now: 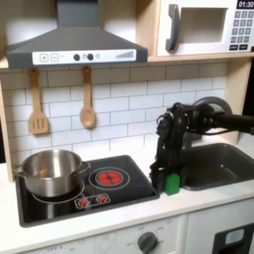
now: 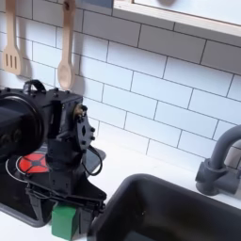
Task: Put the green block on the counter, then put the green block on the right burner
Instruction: 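Put the green block on the counter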
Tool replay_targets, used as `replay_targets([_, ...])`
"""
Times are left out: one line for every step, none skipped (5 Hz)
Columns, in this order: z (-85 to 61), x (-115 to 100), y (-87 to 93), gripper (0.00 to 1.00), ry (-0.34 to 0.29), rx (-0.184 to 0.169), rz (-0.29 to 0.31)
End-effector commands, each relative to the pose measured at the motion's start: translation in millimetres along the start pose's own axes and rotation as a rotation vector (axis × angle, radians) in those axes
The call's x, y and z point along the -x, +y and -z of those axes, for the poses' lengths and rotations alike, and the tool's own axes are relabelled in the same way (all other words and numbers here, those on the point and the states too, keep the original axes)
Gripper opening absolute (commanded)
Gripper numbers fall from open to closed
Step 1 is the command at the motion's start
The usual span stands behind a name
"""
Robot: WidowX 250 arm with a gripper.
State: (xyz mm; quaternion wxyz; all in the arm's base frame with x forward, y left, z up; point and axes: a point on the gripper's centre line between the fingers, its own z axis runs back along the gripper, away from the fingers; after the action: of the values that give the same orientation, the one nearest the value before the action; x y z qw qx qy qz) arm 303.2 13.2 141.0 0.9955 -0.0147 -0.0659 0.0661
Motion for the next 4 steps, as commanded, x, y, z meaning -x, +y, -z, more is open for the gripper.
replay_targets([0.0,0,0.9,0.0,-0.004,-0.004,0.006])
replay_targets([-2.5,-2,0.3,0.0,-0.007,0.001,0.009])
replay_targets([-11.6,-11,3.0,0.0,-0.021,0.013,-0.009])
replay_targets([-28.9,-24,9.1,0.0,-0.062,0.02,-0.031])
